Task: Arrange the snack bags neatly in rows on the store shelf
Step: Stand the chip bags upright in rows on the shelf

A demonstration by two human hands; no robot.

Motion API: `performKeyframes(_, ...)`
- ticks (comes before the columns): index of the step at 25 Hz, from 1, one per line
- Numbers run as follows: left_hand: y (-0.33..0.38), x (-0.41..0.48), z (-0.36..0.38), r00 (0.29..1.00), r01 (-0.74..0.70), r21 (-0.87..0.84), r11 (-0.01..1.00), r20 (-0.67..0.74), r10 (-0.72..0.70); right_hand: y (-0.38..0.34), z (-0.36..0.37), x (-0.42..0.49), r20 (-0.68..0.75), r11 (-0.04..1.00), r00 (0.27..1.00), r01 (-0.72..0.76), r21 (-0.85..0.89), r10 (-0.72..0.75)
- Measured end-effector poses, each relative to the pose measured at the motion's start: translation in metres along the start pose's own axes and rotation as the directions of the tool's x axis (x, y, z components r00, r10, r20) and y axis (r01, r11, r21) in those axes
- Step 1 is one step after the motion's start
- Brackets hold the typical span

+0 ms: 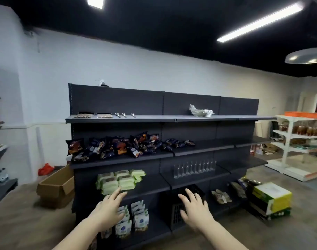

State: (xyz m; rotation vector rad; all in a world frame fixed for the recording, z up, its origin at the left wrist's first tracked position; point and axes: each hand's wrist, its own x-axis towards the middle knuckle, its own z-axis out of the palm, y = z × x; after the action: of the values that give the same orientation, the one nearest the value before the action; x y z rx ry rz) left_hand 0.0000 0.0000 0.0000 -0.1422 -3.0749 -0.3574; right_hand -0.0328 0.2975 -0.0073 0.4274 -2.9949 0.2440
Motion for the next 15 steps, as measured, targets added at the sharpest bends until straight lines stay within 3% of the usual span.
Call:
performKeyframes(4,-0.049,0.039,0.007,0.996,0.083,0.061,0.995,-0.014,-0.083,-0.015,0.040,0.059,0.115,1.000,0.993,-0.009,-0.010,0.010)
performKeyframes(11,-0.189,0.152,-0.021,0.981,0.193,0.014,0.981,-0.003,-0.193,-0.088,0.087,0.236,0.336,0.999,0.942,0.025,-0.026,-0.015)
performKeyframes(13,-0.217,0.176,-0.041,0.976,0.216,0.016,0.976,-0.005,-0.216,-0.112,0.077,0.276,0.324,0.999,0.946,0.033,-0.036,-0.019)
performKeyframes(15,-0.286,0.239,-0.065,0.958,0.274,-0.095,0.957,-0.061,-0.281,-0.156,0.079,0.369,0.220,0.997,0.973,0.062,0.039,-0.069)
